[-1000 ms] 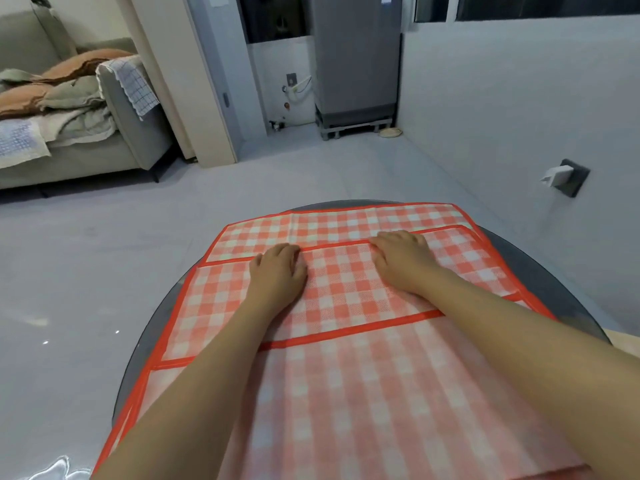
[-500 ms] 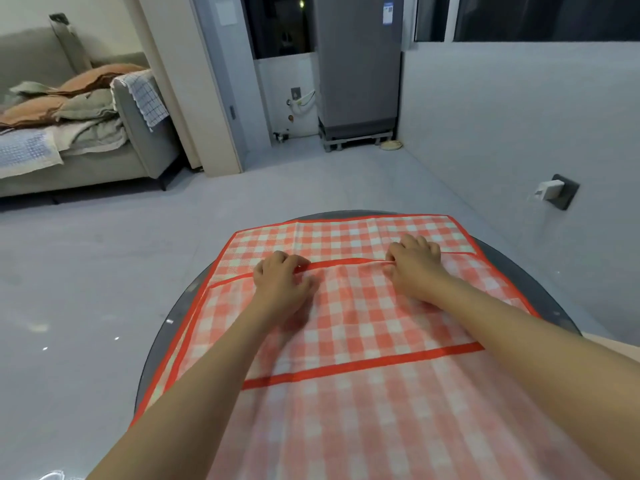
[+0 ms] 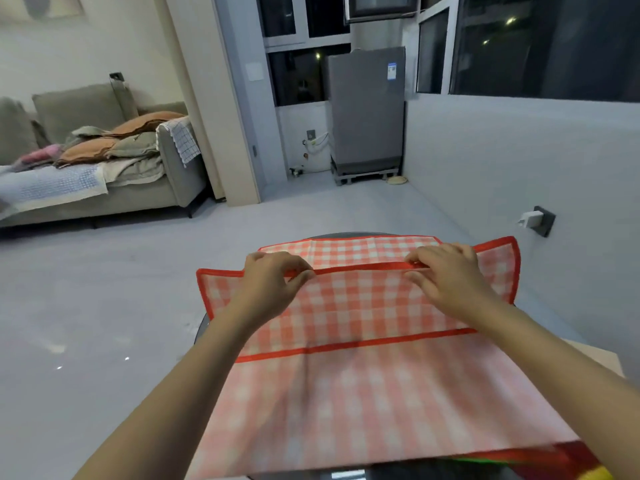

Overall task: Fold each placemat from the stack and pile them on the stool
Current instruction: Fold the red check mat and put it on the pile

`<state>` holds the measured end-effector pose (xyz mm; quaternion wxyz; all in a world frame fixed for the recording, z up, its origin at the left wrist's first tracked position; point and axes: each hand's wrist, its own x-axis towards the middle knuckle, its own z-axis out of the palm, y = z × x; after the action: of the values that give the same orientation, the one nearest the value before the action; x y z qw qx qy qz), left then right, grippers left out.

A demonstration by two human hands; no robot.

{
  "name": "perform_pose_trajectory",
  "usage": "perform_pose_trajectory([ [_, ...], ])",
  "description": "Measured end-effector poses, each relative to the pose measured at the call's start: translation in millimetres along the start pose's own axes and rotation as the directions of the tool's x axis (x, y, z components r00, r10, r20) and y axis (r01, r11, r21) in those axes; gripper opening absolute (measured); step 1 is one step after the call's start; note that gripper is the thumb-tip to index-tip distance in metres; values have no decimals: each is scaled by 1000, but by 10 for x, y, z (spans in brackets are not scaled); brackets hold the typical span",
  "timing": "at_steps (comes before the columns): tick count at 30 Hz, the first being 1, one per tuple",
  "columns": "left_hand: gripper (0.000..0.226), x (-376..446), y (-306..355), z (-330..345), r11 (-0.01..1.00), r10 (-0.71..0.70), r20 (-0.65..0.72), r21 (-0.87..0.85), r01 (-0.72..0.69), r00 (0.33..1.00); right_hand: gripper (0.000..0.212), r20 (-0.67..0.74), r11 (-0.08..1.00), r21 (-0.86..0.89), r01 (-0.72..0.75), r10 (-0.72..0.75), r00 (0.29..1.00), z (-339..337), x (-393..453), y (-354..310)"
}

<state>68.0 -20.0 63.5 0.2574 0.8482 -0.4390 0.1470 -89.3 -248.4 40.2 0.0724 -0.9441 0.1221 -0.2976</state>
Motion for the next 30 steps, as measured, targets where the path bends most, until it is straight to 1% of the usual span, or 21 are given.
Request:
perform_pose_trajectory([
  [2, 16, -201, 88, -87, 1000, 26, -6, 11, -26, 1000, 20, -28, 998, 23, 53, -52, 998, -112, -156, -14],
  [4, 14, -395, 184, -152, 996, 85, -3, 9, -85, 996, 23, -42, 995, 50, 81, -79, 996, -227, -304, -35],
  [5, 13, -483, 231, -180, 994, 111, 18, 7, -111, 994, 25, -39, 994, 69, 85, -83, 996, -285, -377, -52],
  [7, 13, -649, 291, -214, 995, 103, 69, -26, -101, 992, 22, -9, 991, 102, 90, -90, 996, -362, -526, -72],
  [9, 13, -810, 310, -209, 996, 76, 125, -65, -69, 989, 16, 76, 989, 116, 96, -106, 991, -395, -667, -88],
  [12, 13, -1052, 318, -133, 996, 54, 244, -84, -34, 968, 8, 266, 988, 137, 65, -100, 959, -422, -837, -109],
  [14, 13, -1185, 309, -72, 994, 42, 313, -106, -9, 949, 9, 348, 987, 155, 52, -104, 932, -414, -924, -112],
  [18, 12, -1361, 256, 56, 991, 36, 424, -133, 23, 905, 13, 502, 989, 139, 45, -110, 858, -304, -1085, -106],
  [21, 10, -1437, 218, 138, 987, 24, 471, -153, 55, 882, 15, 564, 989, 131, 64, -128, 816, -215, -1173, -65],
  [23, 11, -1466, 201, 188, 990, 24, 505, -133, 50, 863, 18, 593, 991, 112, 77, -129, 795, -185, -1212, -60],
  [26, 12, -1477, 182, 246, 992, 34, 544, -119, 38, 838, 19, 619, 992, 98, 79, -123, 776, -149, -1259, -64],
  [30, 10, -1445, 175, 272, 989, 44, 587, -141, 49, 809, 20, 652, 994, 82, 79, -113, 749, -143, -1282, -62],
])
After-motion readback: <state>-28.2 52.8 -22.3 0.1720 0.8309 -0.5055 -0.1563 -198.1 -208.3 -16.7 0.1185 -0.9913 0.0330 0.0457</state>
